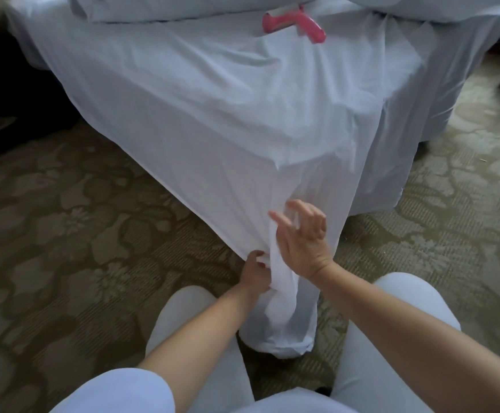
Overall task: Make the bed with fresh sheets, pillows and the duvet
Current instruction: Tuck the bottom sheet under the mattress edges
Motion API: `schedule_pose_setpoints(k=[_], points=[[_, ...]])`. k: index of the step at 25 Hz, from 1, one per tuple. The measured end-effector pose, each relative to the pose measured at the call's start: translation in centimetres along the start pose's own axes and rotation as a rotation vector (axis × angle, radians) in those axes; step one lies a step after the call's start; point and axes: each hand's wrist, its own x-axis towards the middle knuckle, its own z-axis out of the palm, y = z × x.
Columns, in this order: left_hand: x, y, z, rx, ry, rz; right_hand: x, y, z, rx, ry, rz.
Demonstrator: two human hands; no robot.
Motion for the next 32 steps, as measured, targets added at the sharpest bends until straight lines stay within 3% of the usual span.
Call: schedule_pose_setpoints(k=[2, 4, 7, 9, 11, 14, 16, 19, 21, 25, 28, 31, 32], points=[[0.7, -0.2, 0.3, 0.103, -0.013, 0.087, -0.5, 1.8, 0.7, -0.15, -0.172, -0.254], [1.6, 0.3, -0.7, 0.094, 0.116, 0.097, -1.6, 3.8, 1.3, -0.228, -0.454, -0.347], [2.6, 1.2, -2.4, -0.039, 0.314, 0.16, -2.8, 4.2, 1.2, -0.139, -0.977, -0.057], [2.8, 1.8, -2.4, -0.064, 0.287, 0.249, -2.4, 3.8, 0.9, -0.019, -1.096, 0.185], [3.1, 2.0, -1.7, -0.024, 0.206, 0.277, -1.6, 3.5, 1.2, 0.146, -1.011, 0.446], [3.9, 2.1, -1.1, -0.158, 0.063, 0.156, -1.0, 2.9, 1.8, 0.268, -0.837, 0.956], [4.1, 2.7, -0.9, -0.471, -0.054, 0.028, -0.5, 2.3, 2.4, 0.327, -0.782, 1.264], [3.5, 3.8, -0.5, -0.951, -0.205, -0.114, 0.3, 1.9, 2.4, 0.887, -0.554, 1.693], [3.7, 4.4, 0.0, -1.102, -0.218, -0.134, 0.8, 1.6, 2.0, 1.063, -0.425, 1.791], [4.0, 6.0, -0.5, -1.19, -0.284, -0.177, 1.5, 1.7, 2.1, 0.971, -0.417, 1.793], [3.2, 5.7, -1.9, -1.005, -0.256, -0.167, 0.7, 1.7, 2.2, 0.795, -0.462, 1.733], [2.7, 4.7, -3.0, -0.789, -0.134, -0.102, -0.7, 0.7, 0.8, 0.359, -0.264, 1.806], [2.6, 4.7, -3.2, -0.723, -0.084, -0.086, -0.9, 0.4, 0.3, 0.324, -0.167, 1.829]])
